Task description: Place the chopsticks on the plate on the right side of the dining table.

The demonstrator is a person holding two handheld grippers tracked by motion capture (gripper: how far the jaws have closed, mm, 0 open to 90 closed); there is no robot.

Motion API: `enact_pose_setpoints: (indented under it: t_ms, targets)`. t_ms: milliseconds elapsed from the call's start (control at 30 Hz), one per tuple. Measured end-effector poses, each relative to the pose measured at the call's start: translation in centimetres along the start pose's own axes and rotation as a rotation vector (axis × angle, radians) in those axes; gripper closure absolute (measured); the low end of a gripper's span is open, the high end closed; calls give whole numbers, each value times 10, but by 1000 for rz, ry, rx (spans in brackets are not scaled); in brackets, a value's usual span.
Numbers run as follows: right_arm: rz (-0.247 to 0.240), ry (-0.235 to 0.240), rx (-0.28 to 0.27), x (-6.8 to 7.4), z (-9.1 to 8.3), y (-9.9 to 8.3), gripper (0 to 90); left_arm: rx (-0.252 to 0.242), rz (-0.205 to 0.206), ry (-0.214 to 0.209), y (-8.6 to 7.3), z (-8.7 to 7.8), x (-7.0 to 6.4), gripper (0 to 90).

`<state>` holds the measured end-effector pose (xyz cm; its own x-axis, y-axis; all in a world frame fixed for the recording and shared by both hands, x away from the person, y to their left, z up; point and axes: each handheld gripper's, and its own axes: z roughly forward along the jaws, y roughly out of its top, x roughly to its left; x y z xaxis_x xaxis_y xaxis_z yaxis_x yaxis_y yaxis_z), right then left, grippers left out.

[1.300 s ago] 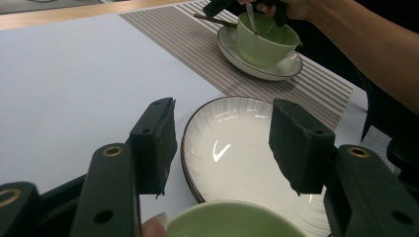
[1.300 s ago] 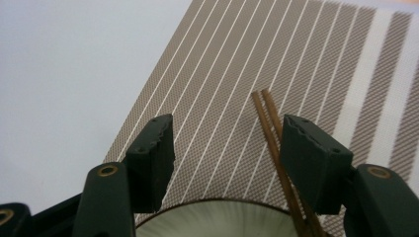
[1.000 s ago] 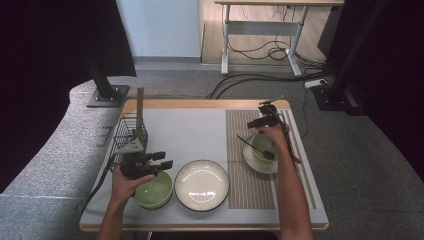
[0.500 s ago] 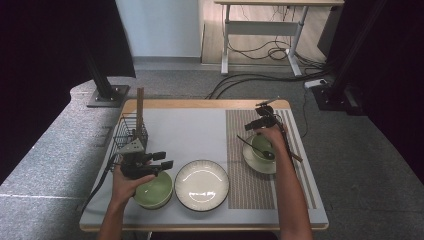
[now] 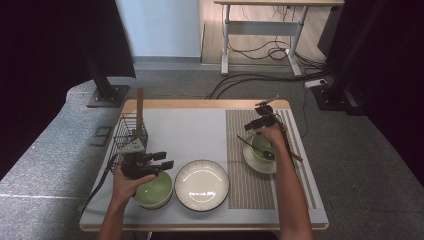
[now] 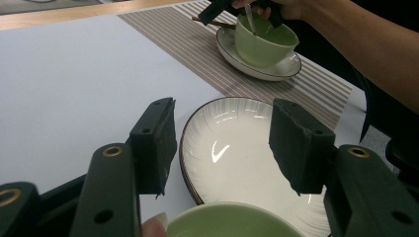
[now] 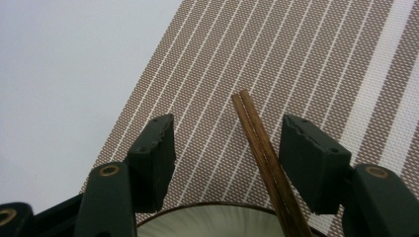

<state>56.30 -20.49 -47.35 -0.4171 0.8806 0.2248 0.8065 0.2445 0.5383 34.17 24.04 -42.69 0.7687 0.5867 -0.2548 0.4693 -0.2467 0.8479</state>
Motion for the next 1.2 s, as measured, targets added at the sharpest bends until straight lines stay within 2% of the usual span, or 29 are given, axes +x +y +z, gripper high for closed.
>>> enact_pose_setpoints:
  t_ms: [500,867,1033,1200]
  targets:
    - [-38,20,30,9,2,3,397,-3,0,-2,0,0,0,438]
    - [-48,68,33,10,-1,4,410,-2,-1,-2,0,0,0,438]
    - [-25,37,-8,6,-5,5,397,-2,1,0,0,0,0,438]
    - [-16,-4,-23,1,-7,5,389,-2,1,0,0,0,0,439]
